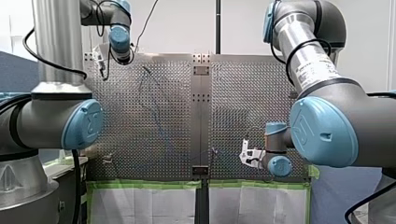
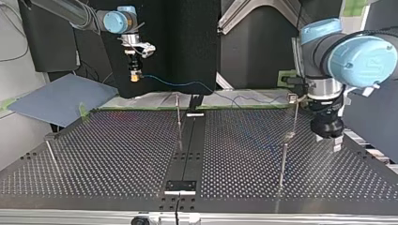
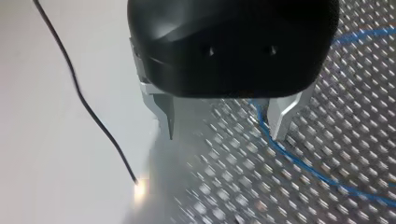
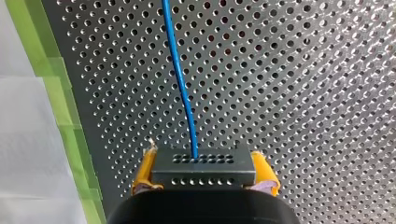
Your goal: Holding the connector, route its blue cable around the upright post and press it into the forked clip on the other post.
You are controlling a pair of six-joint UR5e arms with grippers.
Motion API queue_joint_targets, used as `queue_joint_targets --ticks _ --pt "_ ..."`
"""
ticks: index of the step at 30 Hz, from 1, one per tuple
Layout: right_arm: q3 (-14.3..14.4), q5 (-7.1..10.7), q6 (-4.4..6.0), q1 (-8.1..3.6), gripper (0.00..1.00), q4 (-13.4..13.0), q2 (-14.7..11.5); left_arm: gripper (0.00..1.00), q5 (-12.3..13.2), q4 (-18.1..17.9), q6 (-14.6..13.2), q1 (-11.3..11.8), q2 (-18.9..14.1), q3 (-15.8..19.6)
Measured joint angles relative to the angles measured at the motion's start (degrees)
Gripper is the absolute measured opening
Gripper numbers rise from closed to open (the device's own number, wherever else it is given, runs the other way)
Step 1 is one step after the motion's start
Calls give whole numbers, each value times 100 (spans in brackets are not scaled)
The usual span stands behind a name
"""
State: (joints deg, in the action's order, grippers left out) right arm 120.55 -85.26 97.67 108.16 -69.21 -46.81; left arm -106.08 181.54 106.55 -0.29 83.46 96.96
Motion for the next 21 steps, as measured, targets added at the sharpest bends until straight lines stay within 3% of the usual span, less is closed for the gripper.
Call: queue_joint_targets --ticks 13,21 --pt "-14 -7 0 -5 0 74 0 100 610 674 -642 -243 -643 -634" --pt "-13 -10 -4 -11 0 116 0 100 433 1071 -912 -414 -556 -637"
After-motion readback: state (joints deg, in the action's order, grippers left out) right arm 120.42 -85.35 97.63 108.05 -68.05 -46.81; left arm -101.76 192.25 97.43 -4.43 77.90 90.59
